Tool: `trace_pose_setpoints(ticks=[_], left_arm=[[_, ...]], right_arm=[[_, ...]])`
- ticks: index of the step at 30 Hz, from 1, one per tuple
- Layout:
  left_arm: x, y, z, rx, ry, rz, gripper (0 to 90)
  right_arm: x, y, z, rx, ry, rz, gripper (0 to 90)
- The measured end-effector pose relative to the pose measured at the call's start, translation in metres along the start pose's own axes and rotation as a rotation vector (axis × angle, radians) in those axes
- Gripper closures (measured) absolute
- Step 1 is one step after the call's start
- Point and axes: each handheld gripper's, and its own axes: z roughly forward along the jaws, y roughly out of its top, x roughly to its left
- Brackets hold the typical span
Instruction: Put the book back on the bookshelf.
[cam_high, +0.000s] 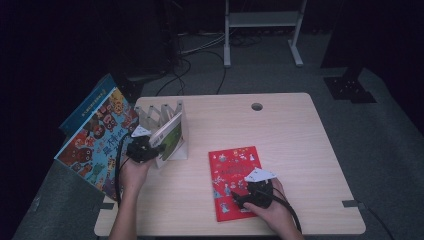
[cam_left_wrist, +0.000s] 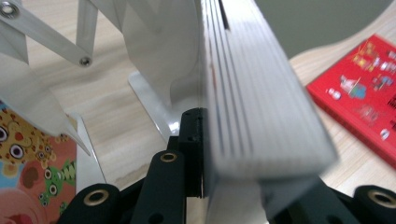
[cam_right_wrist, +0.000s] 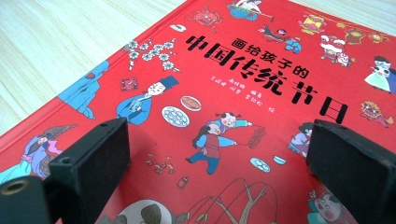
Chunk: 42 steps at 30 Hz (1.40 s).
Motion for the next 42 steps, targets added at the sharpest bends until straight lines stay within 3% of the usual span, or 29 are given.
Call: trace_pose_setpoints(ticks=[7,16,26,33,39,42], left_arm=[[0.001,-0.011,0.005,0.043,0.002,0.003,74.4],[0.001,-0.015,0.004,0.035,-0.003,0.005,72.9],[0.002,-0.029,-0.025,0.047,-0.008,0.027,63.3],[0.003,-0.037,-0.036,0.054,-0.029,0.053,73.5],[0.000,-0.034,-0.030,0.053,-0.056,0.047,73.5],[-0.005,-0.030,-0.026,0.065,-0.059,0.068,73.0]], right_arm=[[0.000,0.000,0.000,0.000,0.000,0.000,5.5],[0.000,0.000,0.000,0.000,0.000,-0.001,5.6],[0.001,-0.001,0.000,-0.006,-0.002,0.006,5.6],[0.001,-0.001,0.000,-0.006,-0.002,0.006,5.6],[0.001,-0.001,0.000,-0.006,-0.002,0.006,5.6],[0.001,-0.001,0.000,-0.005,-0.002,0.006,5.6]])
